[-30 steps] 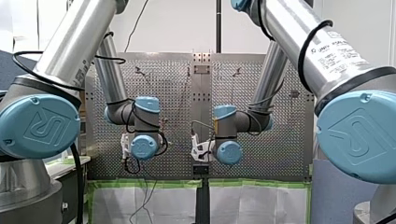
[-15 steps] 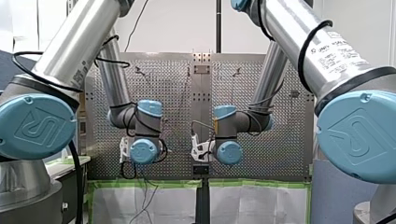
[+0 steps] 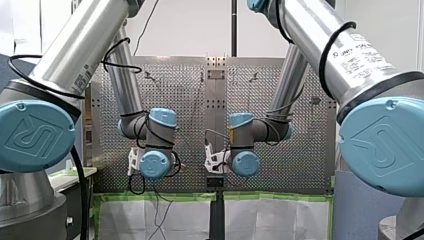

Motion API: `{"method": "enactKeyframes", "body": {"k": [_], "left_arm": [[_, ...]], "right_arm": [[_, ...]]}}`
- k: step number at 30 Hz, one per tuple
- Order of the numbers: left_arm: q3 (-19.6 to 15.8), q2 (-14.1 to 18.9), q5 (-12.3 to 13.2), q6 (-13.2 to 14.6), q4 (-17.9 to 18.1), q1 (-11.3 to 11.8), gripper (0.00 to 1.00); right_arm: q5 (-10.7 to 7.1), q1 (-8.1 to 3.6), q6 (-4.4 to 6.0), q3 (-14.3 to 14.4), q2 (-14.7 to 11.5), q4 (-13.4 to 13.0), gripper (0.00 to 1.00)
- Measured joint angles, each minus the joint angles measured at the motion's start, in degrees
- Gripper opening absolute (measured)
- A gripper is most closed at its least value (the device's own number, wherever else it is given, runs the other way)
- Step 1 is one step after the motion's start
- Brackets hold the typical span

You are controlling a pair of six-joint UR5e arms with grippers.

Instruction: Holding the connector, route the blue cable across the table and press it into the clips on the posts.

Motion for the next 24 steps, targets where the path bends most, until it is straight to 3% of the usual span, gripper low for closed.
{"method": "enactKeyframes", "body": {"k": [7, 13, 17, 24], "left_arm": [[0.69, 0.36, -0.19, -0.84, -0.85, -0.18, 0.00], [3.41, 2.95, -1.51, -3.61, -3.61, 0.47, 0.00], [5.47, 4.98, -3.38, -4.45, -5.66, 1.80, 0.00], [9.19, 8.74, -7.10, -3.09, -9.41, 5.36, 0.00]], "right_arm": [[0.60, -0.34, 0.36, -0.47, 0.14, 0.61, 0.00], [2.15, 1.24, 2.16, -2.75, -1.80, 2.98, 0.00], [0.98, 2.49, 2.43, -4.67, -3.70, 4.90, 0.00], [-2.55, 2.74, 2.83, -8.34, -7.36, 8.56, 0.00]]}}
